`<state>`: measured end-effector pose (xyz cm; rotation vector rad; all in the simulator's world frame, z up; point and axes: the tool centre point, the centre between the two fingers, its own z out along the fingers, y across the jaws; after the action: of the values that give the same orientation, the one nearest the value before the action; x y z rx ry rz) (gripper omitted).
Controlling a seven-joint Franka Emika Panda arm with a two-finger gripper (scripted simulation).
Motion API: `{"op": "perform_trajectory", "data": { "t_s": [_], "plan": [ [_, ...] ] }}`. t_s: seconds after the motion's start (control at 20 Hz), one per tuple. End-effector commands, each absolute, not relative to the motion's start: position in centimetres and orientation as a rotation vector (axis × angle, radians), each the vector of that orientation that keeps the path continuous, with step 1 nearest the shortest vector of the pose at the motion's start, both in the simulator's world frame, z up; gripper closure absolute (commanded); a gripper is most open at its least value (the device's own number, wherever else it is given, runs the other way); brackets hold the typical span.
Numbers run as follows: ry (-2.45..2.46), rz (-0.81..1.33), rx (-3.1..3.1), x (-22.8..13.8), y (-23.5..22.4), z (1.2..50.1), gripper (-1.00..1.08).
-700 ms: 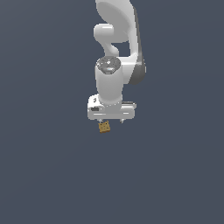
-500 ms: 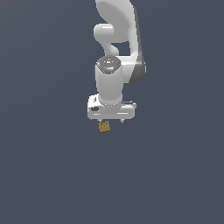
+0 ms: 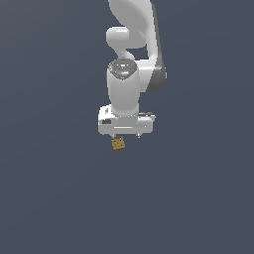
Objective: Pick up the object and move it to a goal position.
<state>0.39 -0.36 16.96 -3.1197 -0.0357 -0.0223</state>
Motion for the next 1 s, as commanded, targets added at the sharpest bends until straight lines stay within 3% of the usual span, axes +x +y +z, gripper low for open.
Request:
{"op": "perform_trajectory", "data": {
  "t_s": [0.0,0.95],
  "plan": [
    [-0.043,-0.021,-3.120,0.3,-0.5,16.7,-0.92],
    [-0.342,-0.003,-3.121,-5.0,-4.2,7.2,-0.92]
  ]
}}
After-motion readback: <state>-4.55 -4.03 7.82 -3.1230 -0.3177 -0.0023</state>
